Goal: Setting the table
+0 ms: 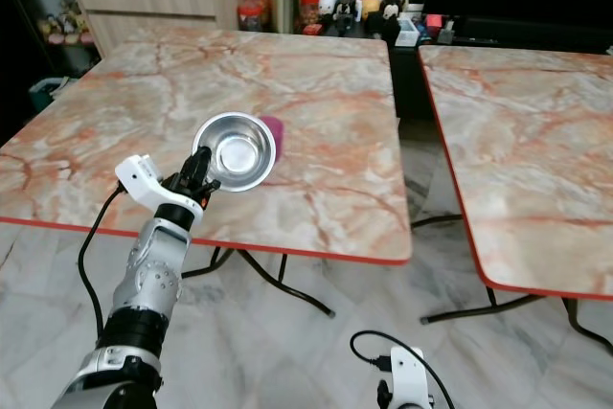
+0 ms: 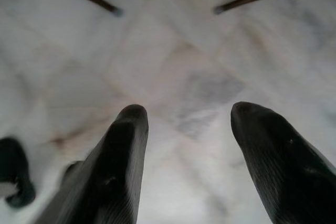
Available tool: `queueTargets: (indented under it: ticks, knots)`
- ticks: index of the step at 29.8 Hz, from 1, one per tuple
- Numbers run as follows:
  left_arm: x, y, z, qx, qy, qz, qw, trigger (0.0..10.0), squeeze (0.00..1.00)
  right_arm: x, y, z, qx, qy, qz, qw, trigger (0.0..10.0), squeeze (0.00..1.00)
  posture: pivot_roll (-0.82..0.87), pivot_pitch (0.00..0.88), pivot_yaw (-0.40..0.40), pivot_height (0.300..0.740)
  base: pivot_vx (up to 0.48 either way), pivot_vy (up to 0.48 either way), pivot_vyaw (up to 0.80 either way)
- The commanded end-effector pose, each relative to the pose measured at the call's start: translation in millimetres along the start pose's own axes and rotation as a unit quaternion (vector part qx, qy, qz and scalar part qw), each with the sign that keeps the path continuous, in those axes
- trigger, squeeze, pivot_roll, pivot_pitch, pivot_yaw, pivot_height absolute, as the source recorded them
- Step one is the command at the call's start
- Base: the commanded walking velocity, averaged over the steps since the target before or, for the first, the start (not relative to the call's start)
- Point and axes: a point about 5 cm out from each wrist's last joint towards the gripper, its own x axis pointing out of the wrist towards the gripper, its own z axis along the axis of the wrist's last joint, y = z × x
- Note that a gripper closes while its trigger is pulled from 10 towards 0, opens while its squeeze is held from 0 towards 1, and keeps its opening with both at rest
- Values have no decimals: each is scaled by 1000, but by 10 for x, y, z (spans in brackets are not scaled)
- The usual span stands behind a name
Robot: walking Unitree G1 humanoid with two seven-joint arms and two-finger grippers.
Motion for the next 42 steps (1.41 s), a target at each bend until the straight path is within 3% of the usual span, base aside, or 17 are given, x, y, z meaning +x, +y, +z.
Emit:
queueTargets:
  ticks: [1, 24, 42]
  knots:
    - [36, -27, 58, 11, -7, -6, 1000, 10000, 0, 1, -27, 6, 3, -2, -4, 1000, 10000, 0, 12, 0, -35, 740, 255, -401, 0]
    - [57, -63, 60, 18, -3, -11, 1000, 10000, 0, 3, -23, 14, 10, -1, -7, 1000, 10000, 0, -8, 0, -31, 740, 267, -396, 0]
    - [80, -128, 56, 16, -1, -29, 999, 10000, 0, 3, 11, 6, 14, 4, 0, 1000, 10000, 0, -8, 0, -22, 740, 0, -452, -210]
